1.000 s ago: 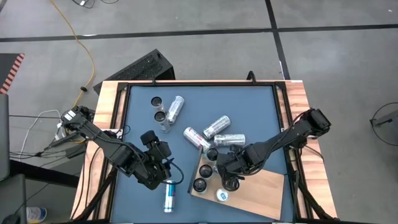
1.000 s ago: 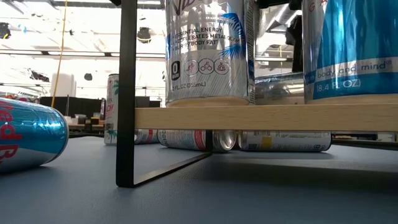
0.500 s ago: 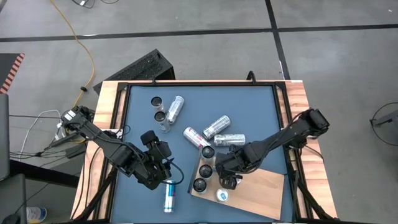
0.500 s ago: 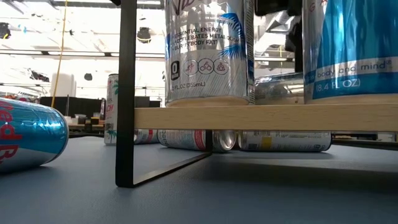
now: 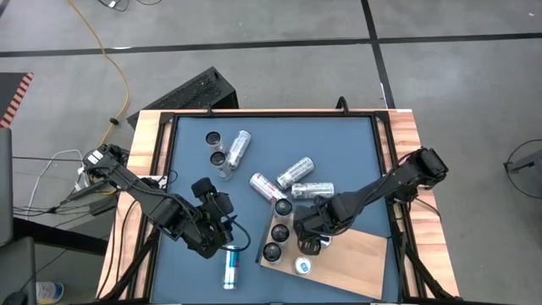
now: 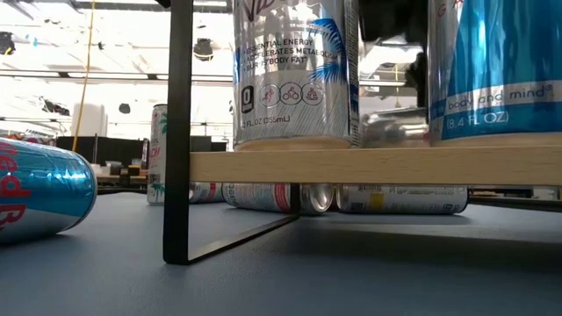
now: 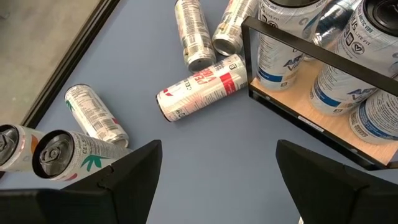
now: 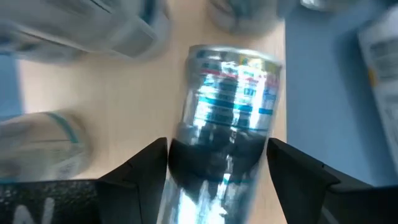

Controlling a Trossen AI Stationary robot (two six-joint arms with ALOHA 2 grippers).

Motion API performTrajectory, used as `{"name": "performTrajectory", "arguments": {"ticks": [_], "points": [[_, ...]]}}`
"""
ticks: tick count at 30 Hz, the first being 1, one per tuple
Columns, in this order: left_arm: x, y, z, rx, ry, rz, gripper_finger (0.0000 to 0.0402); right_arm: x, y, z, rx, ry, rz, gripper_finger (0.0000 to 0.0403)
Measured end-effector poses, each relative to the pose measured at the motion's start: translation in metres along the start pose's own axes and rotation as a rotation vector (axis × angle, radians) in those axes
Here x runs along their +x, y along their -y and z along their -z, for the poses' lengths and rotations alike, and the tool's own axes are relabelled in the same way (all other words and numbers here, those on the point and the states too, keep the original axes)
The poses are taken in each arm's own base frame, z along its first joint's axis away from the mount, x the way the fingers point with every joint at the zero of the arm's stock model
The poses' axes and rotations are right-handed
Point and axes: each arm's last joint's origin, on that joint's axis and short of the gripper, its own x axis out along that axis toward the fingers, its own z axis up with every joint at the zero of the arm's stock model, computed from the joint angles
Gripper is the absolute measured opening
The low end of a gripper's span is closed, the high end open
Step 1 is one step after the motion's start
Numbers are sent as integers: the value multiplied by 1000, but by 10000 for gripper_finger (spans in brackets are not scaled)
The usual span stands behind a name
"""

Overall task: Place canned beverage on shelf
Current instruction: Put the right blue soda can on the shelf

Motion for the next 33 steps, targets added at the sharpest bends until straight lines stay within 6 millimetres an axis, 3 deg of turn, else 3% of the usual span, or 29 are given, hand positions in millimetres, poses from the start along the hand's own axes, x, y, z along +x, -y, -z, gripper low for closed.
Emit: {"name": "performTrajectory", "arguments": {"ticks": [6, 13, 17, 21, 27, 30, 33], "points": [[0, 0, 0, 1, 0, 0, 303, 2, -1, 5, -9, 11, 36, 248], [0, 0, 0, 0, 0, 0, 303, -1, -2, 11, -38, 40, 98, 151], [0, 0, 0, -1, 0, 0, 303, -4, -9, 18, -56, 144, 179, 145], [0, 0, 0, 8, 0, 0, 303, -24, -21, 35, -16, 336, 233, 145], [0, 0, 0, 35, 8, -6, 303, -68, -35, 76, 88, 694, 245, 145], [0, 0, -1, 34, 22, -15, 303, -75, -38, 103, 137, 938, 237, 145], [0, 0, -2, 28, 29, -12, 303, -67, -35, 129, 178, 1102, 198, 145]]}}
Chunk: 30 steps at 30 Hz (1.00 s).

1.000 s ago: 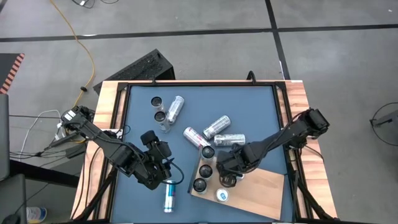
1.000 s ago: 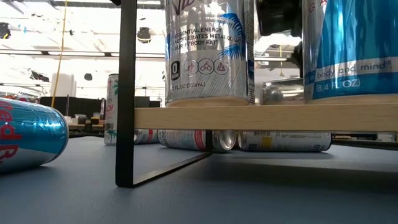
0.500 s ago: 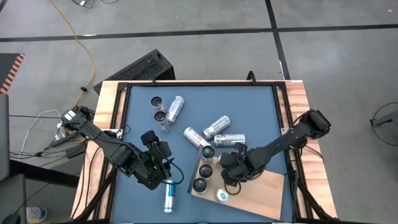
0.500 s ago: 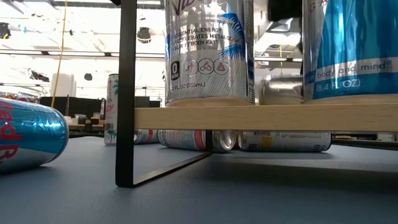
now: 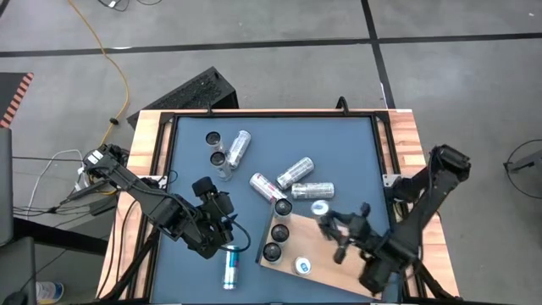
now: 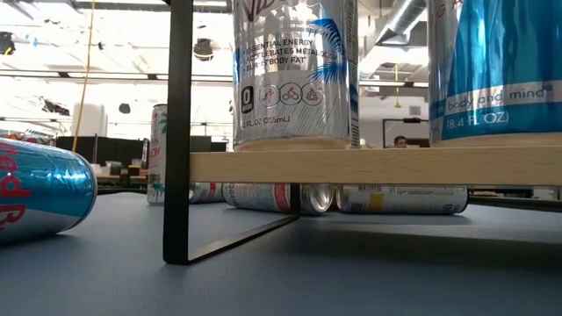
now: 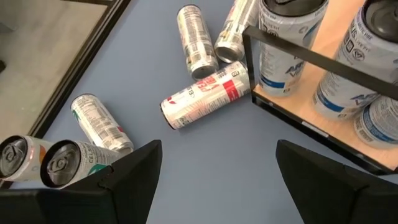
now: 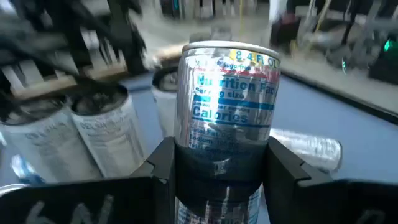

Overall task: Place canned beverage on shelf
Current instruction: Put the right blue soda can on the shelf

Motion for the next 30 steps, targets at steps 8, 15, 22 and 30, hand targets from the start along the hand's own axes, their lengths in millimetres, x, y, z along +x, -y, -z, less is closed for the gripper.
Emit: {"name": "performTrajectory", "arguments": {"ticks": [8, 15, 22, 30], "points": [[0, 1, -2, 5, 23, -4, 303, 1, 11, 40, 79, 169, -17, 145], [0, 1, -3, 10, 37, -4, 303, 14, 13, 55, 86, 160, 2, 145], [0, 1, -3, 17, 57, -27, 303, 21, 13, 63, 62, 94, -9, 145], [0, 1, -4, 15, 63, -32, 303, 33, 0, 73, -11, 33, -28, 145]]}}
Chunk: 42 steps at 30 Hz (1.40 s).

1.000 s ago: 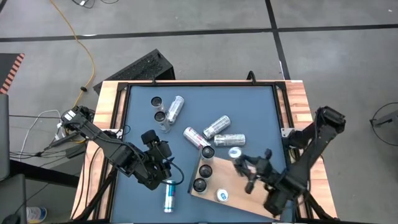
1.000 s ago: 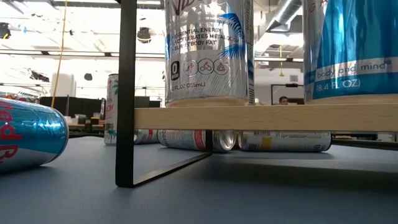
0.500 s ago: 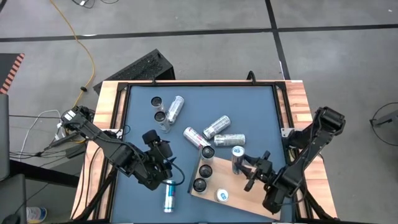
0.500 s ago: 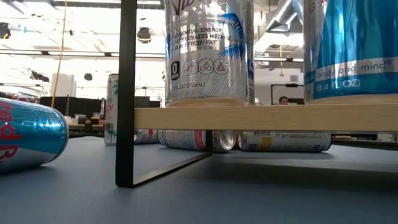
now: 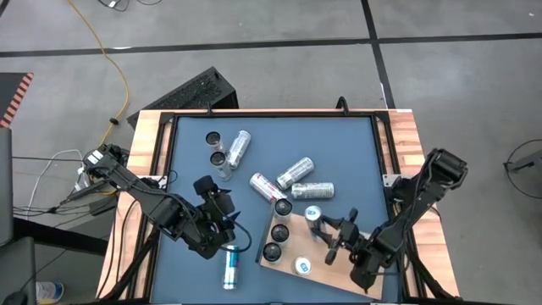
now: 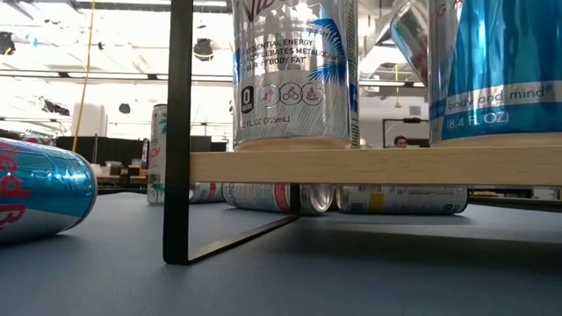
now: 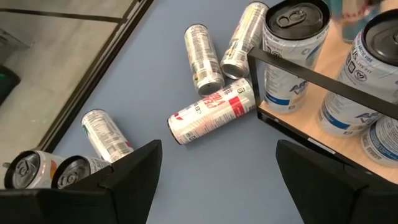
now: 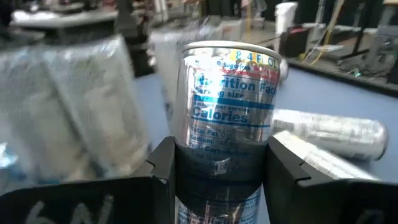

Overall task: Place canned beverage on shelf
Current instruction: Put the right blue soda can on the shelf

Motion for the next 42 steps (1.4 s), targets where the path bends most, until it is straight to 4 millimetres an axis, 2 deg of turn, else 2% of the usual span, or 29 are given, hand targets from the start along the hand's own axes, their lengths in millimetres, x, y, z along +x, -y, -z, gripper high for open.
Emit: {"name": "performTrajectory", "arguments": {"ticks": [9, 13, 16, 23, 27, 30, 35, 42], "points": [[0, 0, 0, -2, 7, -6, 303, -1, -2, 6, -9, -1, -8, 145], [0, 0, -1, -2, 12, -11, 303, -5, -1, 5, -40, 82, 29, 145], [0, 0, -1, -2, 12, -12, 303, -6, -1, 5, -48, 82, 28, 146], [0, -1, -1, -4, 20, -21, 303, -5, -3, 6, -44, 102, 40, 207], [0, 0, -1, -13, 24, -21, 303, -5, -1, 7, -56, 147, 70, 205], [0, 0, -1, -19, 26, -19, 303, 3, 2, 4, -62, 161, 106, 194], [0, 1, -3, -23, 47, -16, 303, 25, 17, 2, -87, 190, 209, 185], [0, 1, -4, -24, 56, -18, 303, 50, 56, 0, -72, 198, 339, 186]]}}
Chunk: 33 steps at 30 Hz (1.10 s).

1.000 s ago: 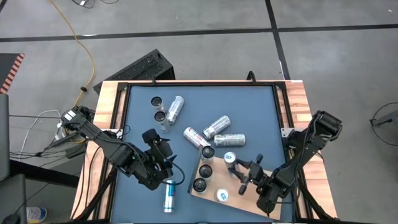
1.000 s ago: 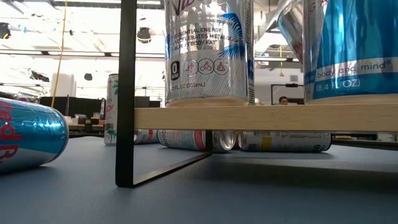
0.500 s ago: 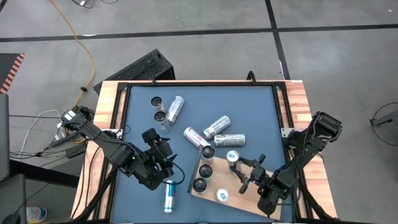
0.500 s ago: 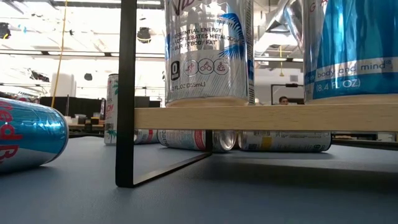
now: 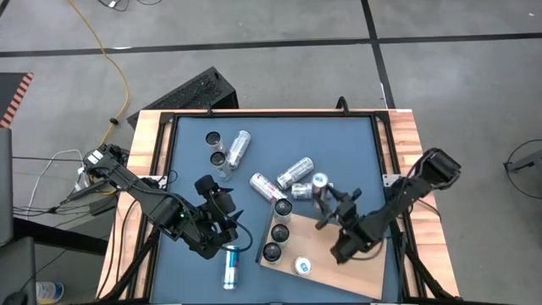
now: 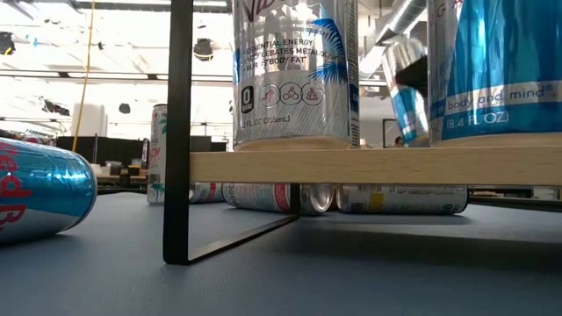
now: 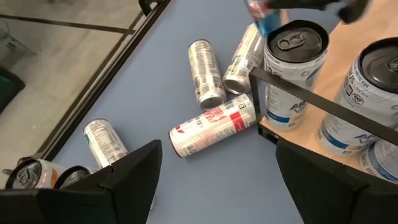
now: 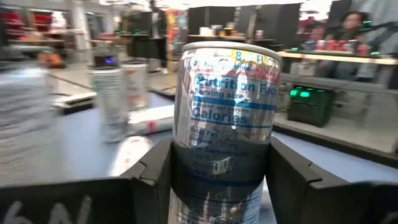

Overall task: Place canned beverage on shelf
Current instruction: Put the right blue soda can on the shelf

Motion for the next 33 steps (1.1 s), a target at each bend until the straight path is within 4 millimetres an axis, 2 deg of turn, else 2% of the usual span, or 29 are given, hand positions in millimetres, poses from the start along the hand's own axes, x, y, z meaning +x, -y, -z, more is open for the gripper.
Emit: {"name": "performTrajectory", "arguments": {"ticks": [5, 6, 14, 18, 26, 30, 33], "points": [[0, 0, 0, 15, 9, -11, 303, 22, 23, 0, -45, -4, 97, 185], [1, -1, -1, 15, 11, -15, 303, 27, 28, 2, -8, 6, 116, 185], [1, -1, -1, 16, 15, -22, 303, 46, 85, 43, 170, 15, 263, 185], [1, -2, -1, 32, 24, -37, 303, 46, 103, 54, 142, 15, 288, 185], [4, -6, -4, 46, 61, -99, 303, 48, 128, 64, 76, 13, 350, 185], [7, -8, -5, 38, 56, -108, 303, 53, 130, 69, 137, 17, 393, 190], [9, -10, -6, 31, 44, -106, 303, 58, 129, 73, 115, -42, 445, 204]]}}
